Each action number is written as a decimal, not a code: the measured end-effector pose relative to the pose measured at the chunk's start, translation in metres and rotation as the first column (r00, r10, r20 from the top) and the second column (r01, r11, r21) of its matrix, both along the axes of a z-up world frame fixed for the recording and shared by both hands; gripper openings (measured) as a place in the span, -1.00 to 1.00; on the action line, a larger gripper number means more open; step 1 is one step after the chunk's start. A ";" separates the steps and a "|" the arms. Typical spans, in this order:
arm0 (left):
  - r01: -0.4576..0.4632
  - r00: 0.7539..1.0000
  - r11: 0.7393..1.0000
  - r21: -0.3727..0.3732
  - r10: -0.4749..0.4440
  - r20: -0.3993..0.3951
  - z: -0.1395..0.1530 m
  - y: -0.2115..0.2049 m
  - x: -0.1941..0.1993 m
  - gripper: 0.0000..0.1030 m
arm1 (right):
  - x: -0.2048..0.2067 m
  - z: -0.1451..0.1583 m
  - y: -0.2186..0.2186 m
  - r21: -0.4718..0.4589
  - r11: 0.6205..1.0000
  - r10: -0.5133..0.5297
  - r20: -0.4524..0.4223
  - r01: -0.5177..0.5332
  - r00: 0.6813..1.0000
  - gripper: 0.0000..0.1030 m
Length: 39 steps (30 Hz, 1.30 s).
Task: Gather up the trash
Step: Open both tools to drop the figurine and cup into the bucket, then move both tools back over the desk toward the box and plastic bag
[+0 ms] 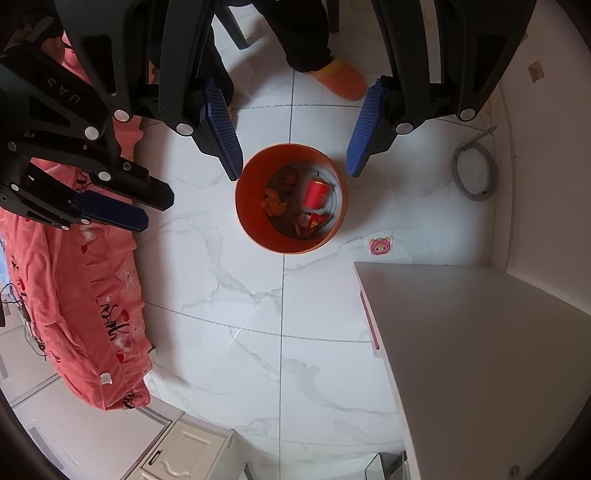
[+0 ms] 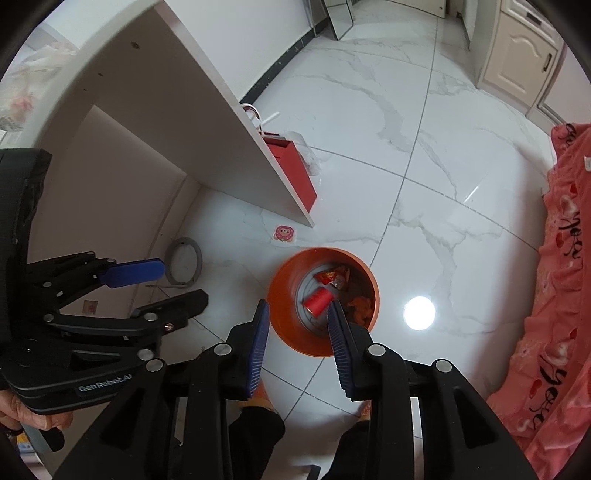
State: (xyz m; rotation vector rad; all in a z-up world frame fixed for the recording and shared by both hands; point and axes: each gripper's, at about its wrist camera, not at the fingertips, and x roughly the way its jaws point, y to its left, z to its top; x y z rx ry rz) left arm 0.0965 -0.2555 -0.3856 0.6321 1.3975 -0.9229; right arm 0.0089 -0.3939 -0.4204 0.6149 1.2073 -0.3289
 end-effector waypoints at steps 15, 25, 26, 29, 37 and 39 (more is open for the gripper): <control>-0.009 0.996 0.994 -0.113 0.019 0.087 0.098 0.006 -0.021 0.16 | -0.028 0.110 0.004 -0.052 0.998 0.023 0.124 -0.016 0.992 -0.32; -0.038 0.973 0.981 -0.191 0.080 0.217 0.175 0.039 -0.034 0.38 | -0.042 0.200 0.025 -0.090 0.995 0.073 0.249 -0.052 0.966 -0.32; -0.048 0.970 0.979 -0.196 0.093 0.226 0.181 0.042 -0.034 0.38 | -0.042 0.209 0.028 -0.095 0.993 0.085 0.261 -0.062 0.962 -0.32; -0.085 0.959 0.973 -0.215 0.139 0.249 0.199 0.057 -0.036 0.43 | -0.041 0.225 0.036 -0.102 0.991 0.115 0.286 -0.088 0.951 -0.31; -0.191 0.916 0.948 -0.253 0.265 0.300 0.231 0.101 -0.035 0.50 | -0.028 0.268 0.070 -0.151 0.972 0.222 0.364 -0.178 0.905 -0.18; -0.228 0.901 0.940 -0.254 0.302 0.311 0.235 0.113 -0.030 0.50 | -0.021 0.276 0.077 -0.160 0.967 0.245 0.378 -0.198 0.893 -0.18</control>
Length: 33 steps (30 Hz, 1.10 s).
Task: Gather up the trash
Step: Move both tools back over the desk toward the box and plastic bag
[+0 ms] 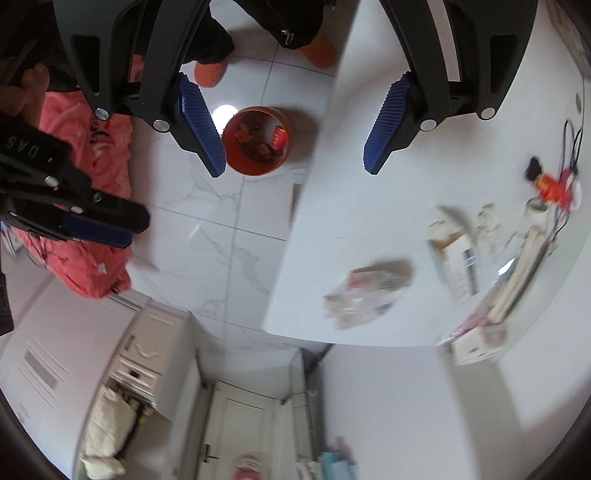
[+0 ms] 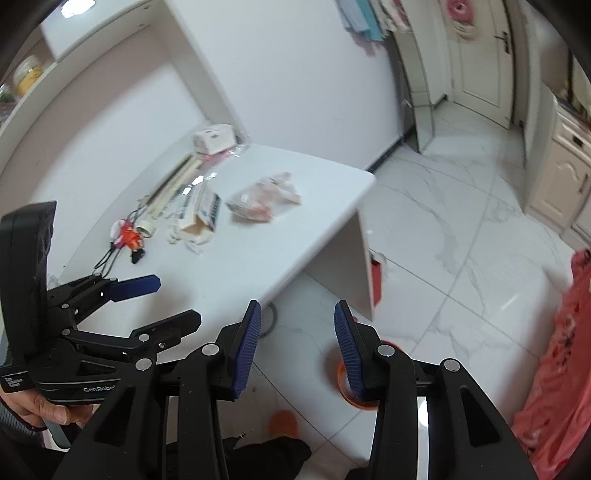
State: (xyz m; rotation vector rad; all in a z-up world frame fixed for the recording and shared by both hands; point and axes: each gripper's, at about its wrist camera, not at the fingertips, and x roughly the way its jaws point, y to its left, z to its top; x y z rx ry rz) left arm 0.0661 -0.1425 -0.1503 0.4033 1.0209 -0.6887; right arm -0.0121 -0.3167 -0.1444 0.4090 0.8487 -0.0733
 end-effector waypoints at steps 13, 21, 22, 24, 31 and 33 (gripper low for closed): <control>-0.187 0.981 0.981 -0.043 0.189 0.036 0.026 0.054 0.036 0.59 | 0.063 0.027 0.044 -0.038 0.990 0.137 0.042 -0.136 0.990 -0.17; -0.243 0.969 0.969 -0.048 0.245 0.018 0.020 0.054 0.074 0.59 | 0.113 0.023 0.041 -0.047 0.990 0.135 0.032 -0.133 0.990 -0.06; -0.250 0.968 0.967 -0.050 0.250 0.013 0.019 0.053 0.079 0.59 | 0.117 0.021 0.040 -0.046 0.990 0.135 0.031 -0.133 0.990 -0.06; -0.263 0.965 0.963 -0.049 0.264 0.003 0.016 0.052 0.092 0.59 | 0.128 0.018 0.040 -0.044 0.990 0.137 0.028 -0.136 0.990 -0.06; -0.298 0.954 0.954 -0.040 0.298 -0.025 0.004 0.049 0.134 0.59 | 0.169 0.005 0.036 -0.050 0.990 0.130 0.007 -0.129 0.992 -0.06; -0.303 0.953 0.952 -0.037 0.302 -0.023 0.001 0.049 0.144 0.59 | 0.182 0.000 0.033 -0.053 0.990 0.127 -0.002 -0.127 0.992 -0.06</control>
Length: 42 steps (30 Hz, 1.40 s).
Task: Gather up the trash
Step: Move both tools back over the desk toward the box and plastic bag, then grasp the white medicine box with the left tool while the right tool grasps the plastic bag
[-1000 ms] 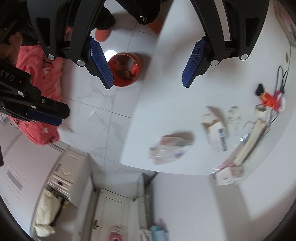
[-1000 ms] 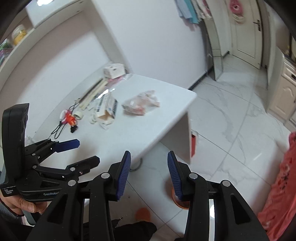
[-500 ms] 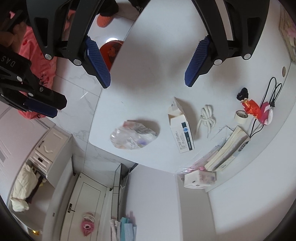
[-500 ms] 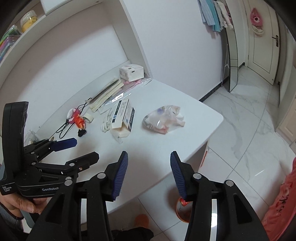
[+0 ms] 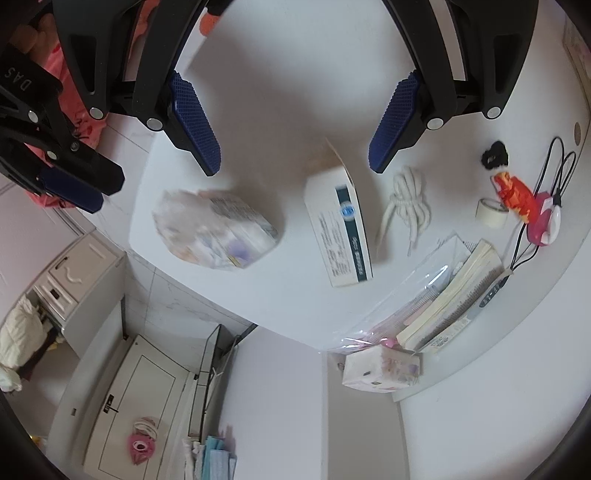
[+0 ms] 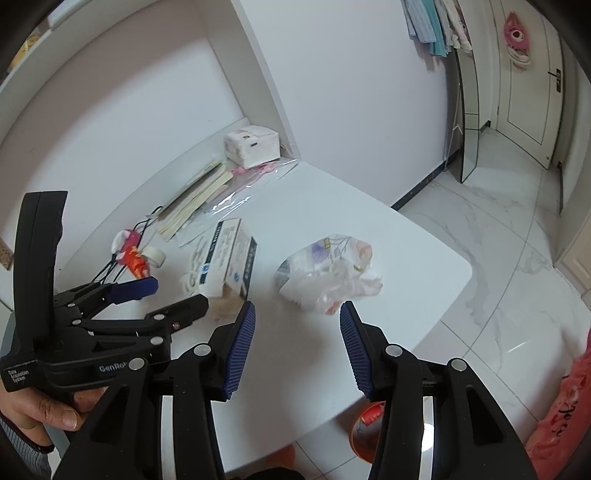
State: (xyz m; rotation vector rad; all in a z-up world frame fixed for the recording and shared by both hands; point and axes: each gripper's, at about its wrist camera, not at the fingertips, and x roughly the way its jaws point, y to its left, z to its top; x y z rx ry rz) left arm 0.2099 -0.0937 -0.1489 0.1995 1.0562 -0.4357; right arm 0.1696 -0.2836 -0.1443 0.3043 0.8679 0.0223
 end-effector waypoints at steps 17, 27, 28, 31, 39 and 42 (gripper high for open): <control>-0.034 0.998 0.995 0.095 0.039 -0.047 -0.049 -0.010 0.066 0.59 | 0.077 -0.053 -0.024 -0.014 0.999 -0.040 -0.091 0.039 0.995 0.12; -0.042 0.992 0.994 0.100 0.053 -0.116 -0.082 0.000 0.067 -0.03 | 0.092 -0.102 -0.019 0.026 0.999 -0.041 -0.200 0.047 0.979 0.05; -0.041 0.991 0.994 0.106 0.054 -0.120 -0.084 0.000 0.065 -0.09 | 0.092 -0.105 -0.016 0.013 0.999 -0.038 -0.199 0.041 0.979 -0.16; -0.033 0.994 0.993 0.109 0.045 -0.103 -0.083 0.001 0.060 -0.13 | 0.091 -0.104 -0.010 -0.025 0.999 -0.031 -0.179 0.027 0.983 -0.54; -0.036 0.996 0.996 0.082 0.042 -0.083 -0.066 0.011 0.046 -0.14 | 0.084 -0.096 -0.013 0.011 0.999 -0.029 -0.138 0.031 0.990 -0.80; -0.030 0.997 0.996 0.079 0.035 -0.068 -0.056 0.014 0.038 -0.14 | 0.074 -0.086 -0.018 0.031 0.998 -0.041 -0.113 0.045 0.993 -0.81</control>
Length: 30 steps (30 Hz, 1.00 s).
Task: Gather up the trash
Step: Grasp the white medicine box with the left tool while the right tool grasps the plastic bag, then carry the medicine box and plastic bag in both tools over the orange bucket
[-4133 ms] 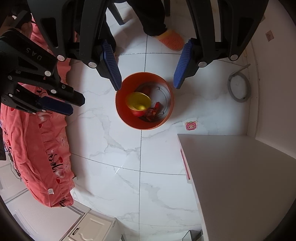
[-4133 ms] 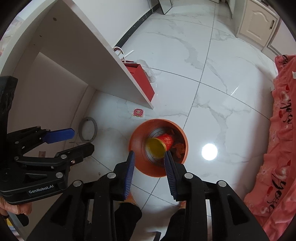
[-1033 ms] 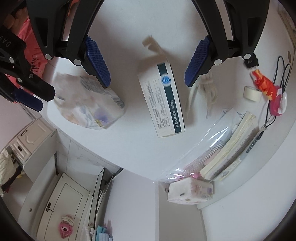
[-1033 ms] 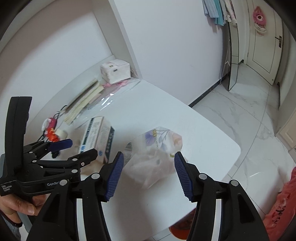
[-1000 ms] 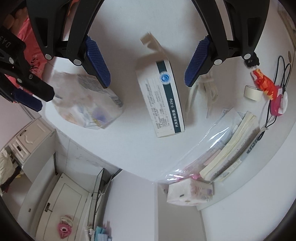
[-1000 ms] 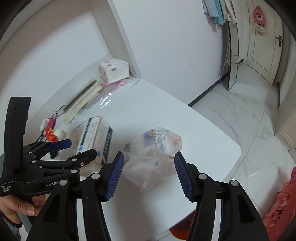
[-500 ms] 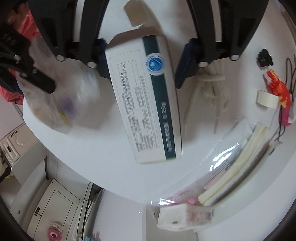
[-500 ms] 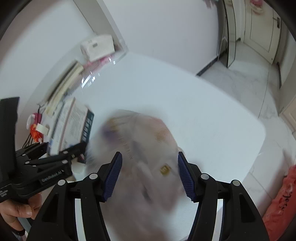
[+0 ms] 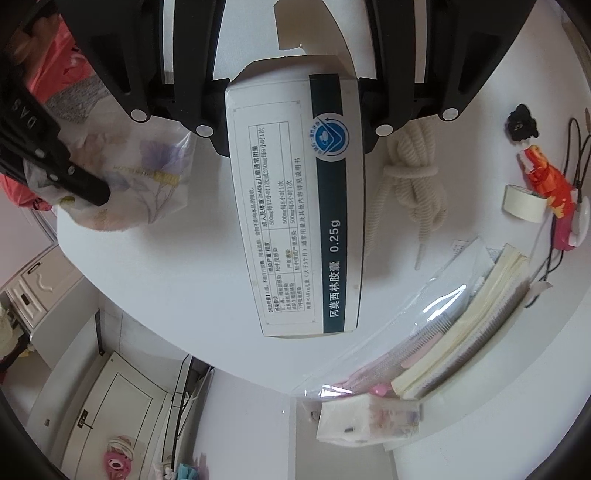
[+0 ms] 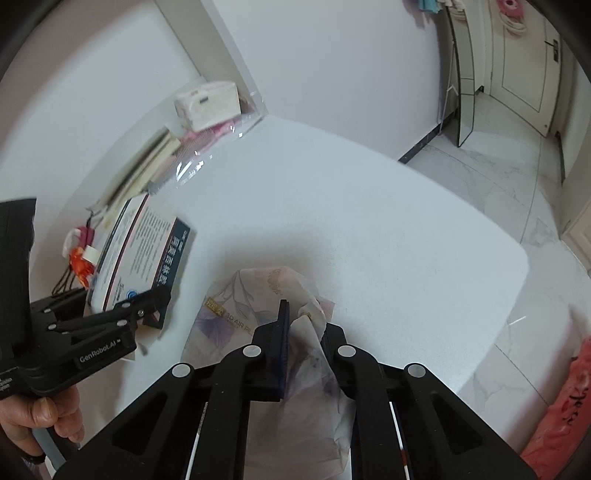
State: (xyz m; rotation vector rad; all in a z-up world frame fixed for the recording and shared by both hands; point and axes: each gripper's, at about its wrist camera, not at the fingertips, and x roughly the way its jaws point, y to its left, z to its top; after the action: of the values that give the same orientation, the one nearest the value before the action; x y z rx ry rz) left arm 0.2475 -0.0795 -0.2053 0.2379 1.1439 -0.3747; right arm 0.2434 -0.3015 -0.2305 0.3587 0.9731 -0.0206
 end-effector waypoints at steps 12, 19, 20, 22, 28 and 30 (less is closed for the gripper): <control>0.121 0.991 0.991 -0.049 -0.118 0.058 0.046 -0.029 -0.058 -0.14 | -0.075 0.052 -0.025 0.016 0.998 -0.059 0.086 0.058 0.995 -0.81; 0.224 0.973 0.971 -0.078 -0.220 0.066 0.055 -0.065 -0.099 -0.14 | -0.136 0.061 -0.047 -0.001 0.990 -0.140 0.088 0.141 0.986 -0.81; 0.238 0.970 0.968 -0.080 -0.233 0.066 0.056 -0.069 -0.106 -0.14 | -0.146 0.061 -0.051 -0.004 0.988 -0.155 0.086 0.156 0.984 -0.80; 0.277 0.960 0.958 -0.078 -0.272 0.062 0.053 -0.081 -0.115 -0.14 | -0.166 0.059 -0.062 -0.009 0.981 -0.190 0.077 0.191 0.979 -0.80; 0.382 0.924 0.921 -0.072 -0.382 0.023 0.035 -0.114 -0.140 -0.14 | -0.220 0.043 -0.093 -0.021 0.957 -0.287 0.031 0.288 0.957 -0.80; 0.411 0.911 0.909 -0.074 -0.412 0.009 0.028 -0.123 -0.147 -0.14 | -0.233 0.037 -0.101 -0.023 0.948 -0.316 0.021 0.317 0.948 -0.80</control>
State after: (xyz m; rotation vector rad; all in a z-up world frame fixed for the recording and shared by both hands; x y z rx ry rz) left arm 0.1007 -0.2028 -0.1774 0.4152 1.0801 -0.7917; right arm 0.0101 -0.4024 -0.1932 0.4882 0.8896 -0.3220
